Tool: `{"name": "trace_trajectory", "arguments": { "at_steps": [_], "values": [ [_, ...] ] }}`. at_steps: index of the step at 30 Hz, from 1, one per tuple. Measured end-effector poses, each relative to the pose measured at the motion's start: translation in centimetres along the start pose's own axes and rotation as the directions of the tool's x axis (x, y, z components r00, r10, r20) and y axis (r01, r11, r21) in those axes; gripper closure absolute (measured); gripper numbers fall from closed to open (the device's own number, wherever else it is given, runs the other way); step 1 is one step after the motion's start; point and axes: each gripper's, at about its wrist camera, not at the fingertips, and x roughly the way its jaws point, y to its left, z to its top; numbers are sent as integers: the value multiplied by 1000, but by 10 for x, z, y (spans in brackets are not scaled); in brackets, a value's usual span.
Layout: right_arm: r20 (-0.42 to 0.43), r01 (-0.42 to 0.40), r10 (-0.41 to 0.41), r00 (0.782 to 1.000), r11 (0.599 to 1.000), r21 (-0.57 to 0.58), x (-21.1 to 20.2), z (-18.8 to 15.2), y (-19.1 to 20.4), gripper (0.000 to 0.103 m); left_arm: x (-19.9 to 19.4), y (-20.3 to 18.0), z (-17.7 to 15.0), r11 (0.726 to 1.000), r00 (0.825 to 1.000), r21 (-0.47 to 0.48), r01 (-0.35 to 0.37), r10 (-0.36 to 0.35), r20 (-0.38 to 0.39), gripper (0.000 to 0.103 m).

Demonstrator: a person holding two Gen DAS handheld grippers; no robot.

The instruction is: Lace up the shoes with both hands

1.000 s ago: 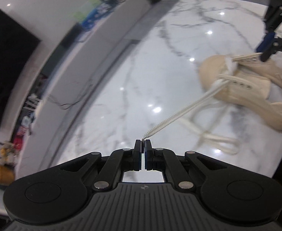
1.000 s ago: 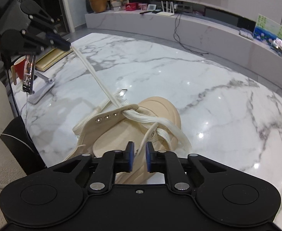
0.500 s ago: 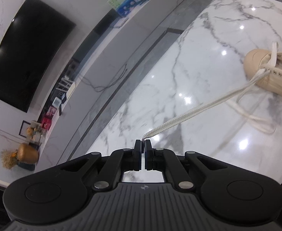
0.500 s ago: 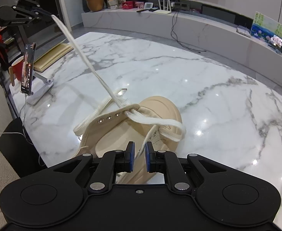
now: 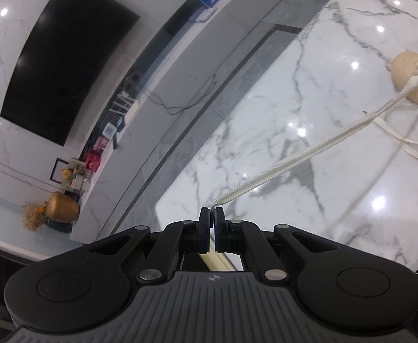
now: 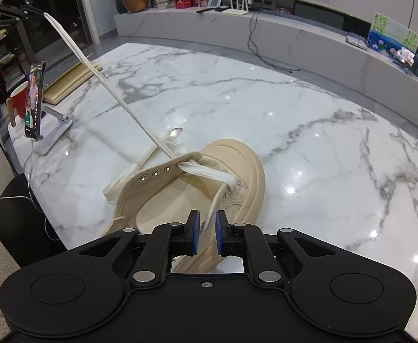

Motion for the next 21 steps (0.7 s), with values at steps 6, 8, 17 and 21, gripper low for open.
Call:
{"name": "trace_trajectory", "arguments": {
  "at_steps": [6, 8, 17, 21],
  "values": [
    [7, -3, 3, 1000, 1000, -3, -4, 4, 1, 92, -4, -2, 0, 1000, 1000, 4, 0, 0, 18, 101],
    [11, -4, 4, 1000, 1000, 1, -5, 4, 1, 92, -8, -7, 3, 1000, 999, 15, 22, -22, 38, 101],
    [4, -10, 10, 1000, 1000, 23, -2, 1, -2, 92, -30, -38, 28, 977, 967, 91, 193, -206, 152, 101],
    [2, -17, 17, 1000, 1000, 25, 0, 0, 0, 92, -15, -67, 39, 957, 955, 152, 247, -267, 130, 101]
  ]
}}
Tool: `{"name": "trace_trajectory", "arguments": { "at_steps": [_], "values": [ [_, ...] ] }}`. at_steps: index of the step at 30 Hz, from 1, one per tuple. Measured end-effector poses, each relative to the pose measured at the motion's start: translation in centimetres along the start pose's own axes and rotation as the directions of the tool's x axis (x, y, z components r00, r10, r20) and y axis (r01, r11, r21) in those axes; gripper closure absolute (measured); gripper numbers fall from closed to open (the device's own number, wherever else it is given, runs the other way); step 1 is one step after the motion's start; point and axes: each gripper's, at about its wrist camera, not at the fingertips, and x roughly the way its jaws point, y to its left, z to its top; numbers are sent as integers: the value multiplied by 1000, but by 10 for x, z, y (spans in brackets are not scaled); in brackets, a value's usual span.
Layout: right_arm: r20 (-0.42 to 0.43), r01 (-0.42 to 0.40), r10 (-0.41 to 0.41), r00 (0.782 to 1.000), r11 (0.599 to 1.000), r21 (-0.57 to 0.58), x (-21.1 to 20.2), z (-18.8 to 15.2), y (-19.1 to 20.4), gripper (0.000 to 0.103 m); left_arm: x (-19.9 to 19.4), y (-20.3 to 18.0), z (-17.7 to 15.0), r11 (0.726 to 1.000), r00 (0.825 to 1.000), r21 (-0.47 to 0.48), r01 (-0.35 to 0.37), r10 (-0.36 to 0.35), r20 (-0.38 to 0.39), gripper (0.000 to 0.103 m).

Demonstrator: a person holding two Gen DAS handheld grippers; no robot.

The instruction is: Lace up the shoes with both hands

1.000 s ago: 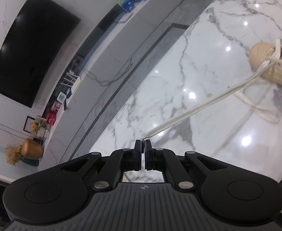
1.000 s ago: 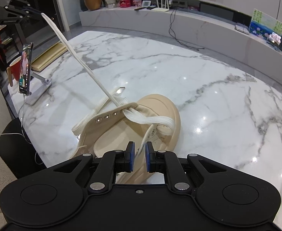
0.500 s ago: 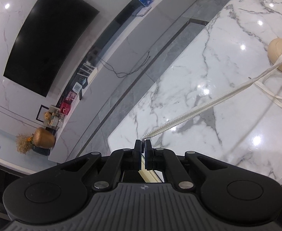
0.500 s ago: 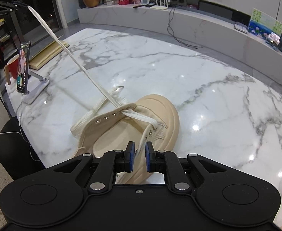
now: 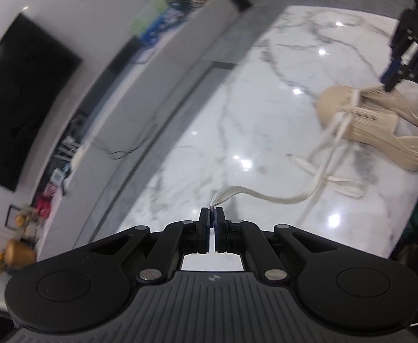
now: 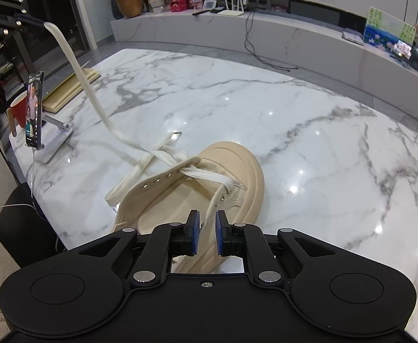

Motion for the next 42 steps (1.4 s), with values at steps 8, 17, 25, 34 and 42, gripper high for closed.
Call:
{"name": "trace_trajectory", "arguments": {
  "at_steps": [8, 17, 25, 34, 42],
  "values": [
    [-2, -12, 12, 1000, 1000, 10, 2, -1, 0, 92, 67, -14, 3, 996, 994, -55, 71, -75, -79, 101],
    [-11, -22, 23, 1000, 1000, 20, 8, -1, -2, 92, 146, -29, 6, 980, 971, -135, 148, -169, -166, 101],
    [-6, -28, 28, 1000, 999, 23, 9, 1, -4, 92, 177, -33, 11, 963, 954, -207, 173, -215, -206, 87],
    [25, -41, 39, 999, 997, 59, 5, 2, -10, 92, 180, -23, 30, 847, 924, -435, 305, -374, -82, 82],
    [32, -27, 26, 999, 999, 42, 5, 3, -9, 91, 210, -26, 43, 701, 885, -638, 319, -461, -65, 82]
  ]
}}
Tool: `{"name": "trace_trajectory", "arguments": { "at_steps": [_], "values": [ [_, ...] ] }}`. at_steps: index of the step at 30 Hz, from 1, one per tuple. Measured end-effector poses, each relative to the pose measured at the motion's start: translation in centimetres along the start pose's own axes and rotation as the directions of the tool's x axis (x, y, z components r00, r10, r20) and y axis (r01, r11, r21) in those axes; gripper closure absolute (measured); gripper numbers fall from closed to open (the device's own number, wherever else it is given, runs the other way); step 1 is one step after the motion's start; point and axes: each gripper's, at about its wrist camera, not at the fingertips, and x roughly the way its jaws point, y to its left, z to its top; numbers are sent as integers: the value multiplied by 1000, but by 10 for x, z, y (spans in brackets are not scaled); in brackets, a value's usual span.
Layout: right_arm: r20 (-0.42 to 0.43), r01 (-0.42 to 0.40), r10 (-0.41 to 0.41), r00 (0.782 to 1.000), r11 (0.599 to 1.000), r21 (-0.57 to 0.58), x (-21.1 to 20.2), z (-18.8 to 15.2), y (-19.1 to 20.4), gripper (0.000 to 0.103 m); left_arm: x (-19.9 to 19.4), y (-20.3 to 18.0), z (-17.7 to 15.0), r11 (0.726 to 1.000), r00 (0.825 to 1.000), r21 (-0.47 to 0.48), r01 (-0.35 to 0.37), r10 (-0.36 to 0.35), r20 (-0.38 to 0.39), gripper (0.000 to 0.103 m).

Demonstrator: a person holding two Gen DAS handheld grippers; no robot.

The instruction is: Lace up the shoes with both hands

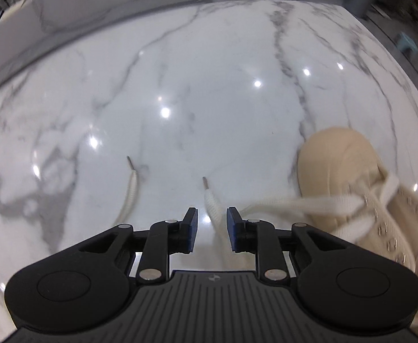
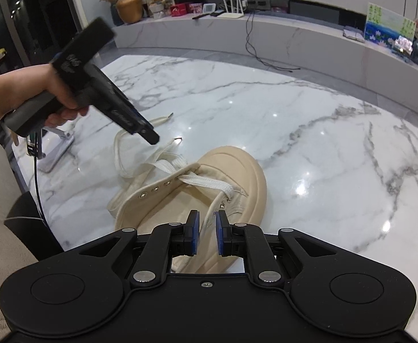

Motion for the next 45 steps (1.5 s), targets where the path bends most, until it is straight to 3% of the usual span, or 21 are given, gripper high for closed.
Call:
{"name": "trace_trajectory", "arguments": {
  "at_steps": [4, 8, 11, 16, 22, 31, 37, 40, 45],
  "values": [
    [3, -9, 9, 1000, 1000, 1, 1, 0, 0, 91, 11, 6, 6, 996, 1000, -87, 17, -18, -8, 82],
    [4, -14, 14, 1000, 1000, -2, 2, 0, 0, 91, 18, 6, 11, 994, 1000, -111, -2, -1, -22, 82],
    [9, -15, 15, 1000, 1000, -3, 2, 1, 0, 91, 20, 3, 11, 996, 1000, -91, -21, 19, -19, 82],
    [15, -10, 10, 1000, 1000, 6, 1, 0, -2, 91, 20, -2, 9, 999, 999, -29, -46, 46, 14, 98],
    [17, -4, 3, 1000, 1000, 10, -1, -1, -2, 91, 2, -3, 9, 997, 993, 16, -76, 74, 89, 99],
    [10, 10, -10, 1000, 1000, 0, -2, 0, 3, 91, -72, -11, 19, 988, 959, 104, -116, 85, 269, 99],
    [11, 18, -18, 1000, 1000, -3, -3, 2, 7, 87, -114, -36, 30, 961, 925, 209, -181, 94, 369, 99],
    [11, 22, -22, 1000, 1000, -4, -3, 3, 9, 87, -135, -52, 28, 947, 909, 263, -183, 61, 412, 99],
    [12, 29, -29, 1000, 1000, -6, -4, 4, 12, 87, -147, -76, 19, 921, 902, 352, -165, -3, 431, 99]
  ]
}}
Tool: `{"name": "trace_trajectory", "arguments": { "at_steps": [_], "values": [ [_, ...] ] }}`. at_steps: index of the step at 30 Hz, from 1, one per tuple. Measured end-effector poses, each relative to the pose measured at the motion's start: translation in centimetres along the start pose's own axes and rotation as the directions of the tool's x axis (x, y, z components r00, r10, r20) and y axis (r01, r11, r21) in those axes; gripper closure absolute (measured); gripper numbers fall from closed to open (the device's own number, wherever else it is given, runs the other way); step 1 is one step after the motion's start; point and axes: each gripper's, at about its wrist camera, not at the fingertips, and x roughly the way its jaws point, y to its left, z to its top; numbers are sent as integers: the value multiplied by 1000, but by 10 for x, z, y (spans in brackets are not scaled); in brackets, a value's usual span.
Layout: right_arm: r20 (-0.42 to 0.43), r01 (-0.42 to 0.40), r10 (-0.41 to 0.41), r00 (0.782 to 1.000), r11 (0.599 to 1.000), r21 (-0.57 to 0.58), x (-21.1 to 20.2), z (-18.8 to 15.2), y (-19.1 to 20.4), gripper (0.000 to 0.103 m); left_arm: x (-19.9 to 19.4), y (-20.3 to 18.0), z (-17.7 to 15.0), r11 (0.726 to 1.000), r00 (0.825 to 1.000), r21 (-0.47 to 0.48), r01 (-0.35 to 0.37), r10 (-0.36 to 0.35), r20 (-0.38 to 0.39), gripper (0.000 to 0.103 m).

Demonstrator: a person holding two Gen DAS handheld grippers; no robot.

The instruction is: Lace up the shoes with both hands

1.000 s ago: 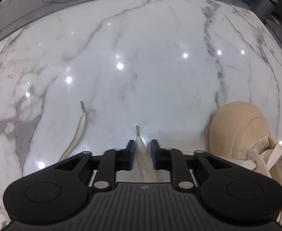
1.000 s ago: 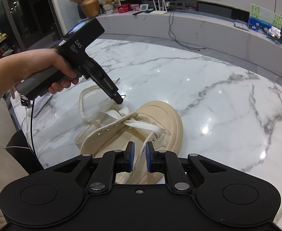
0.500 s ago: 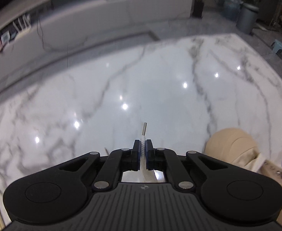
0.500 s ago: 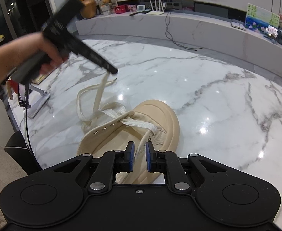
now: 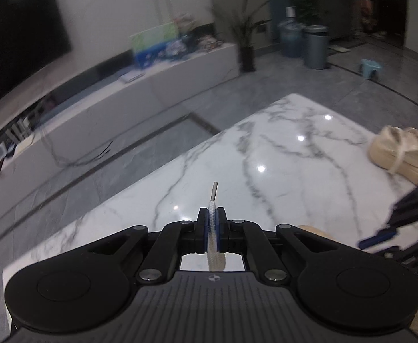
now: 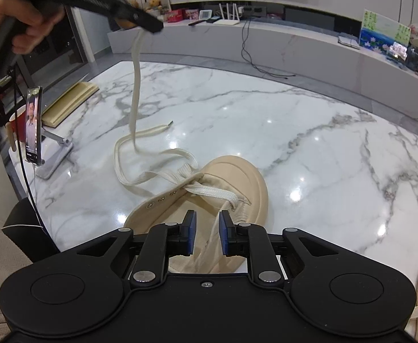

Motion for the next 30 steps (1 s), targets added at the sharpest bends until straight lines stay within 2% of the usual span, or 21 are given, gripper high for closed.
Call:
{"name": "trace_trajectory", "arguments": {
  "at_steps": [2, 6, 11, 13, 22, 25, 28, 30],
  "values": [
    [0, 3, -3, 1000, 1000, -1, 0, 1, 1, 87, -3, -12, 0, 999, 1000, 42, 27, -27, 5, 99],
    [0, 7, -7, 1000, 1000, -11, 0, 3, 1, 87, 7, -35, -7, 990, 997, 119, 78, -74, -35, 99],
    [15, 5, -5, 1000, 1000, 12, -2, 4, -3, 72, 17, -68, -24, 969, 989, 209, 134, -116, -95, 99],
    [17, -6, 5, 1000, 1000, 27, -2, 3, -5, 70, 18, -75, -27, 962, 985, 221, 158, -137, -106, 99],
    [-5, 19, -19, 1000, 1000, 16, 4, -2, -2, 70, 21, -99, -45, 920, 965, 307, 246, -202, -167, 99],
    [-13, 26, -26, 1000, 1000, 10, 6, -3, -1, 75, 22, -104, -47, 912, 960, 315, 263, -217, -176, 99],
    [-18, 28, -28, 999, 1000, 14, 7, -4, -2, 93, 25, -108, -48, 907, 956, 318, 276, -226, -186, 99],
    [-18, 19, -18, 1000, 999, 29, 7, -4, -5, 95, 29, -111, -49, 904, 954, 324, 279, -224, -198, 99]
  ]
}}
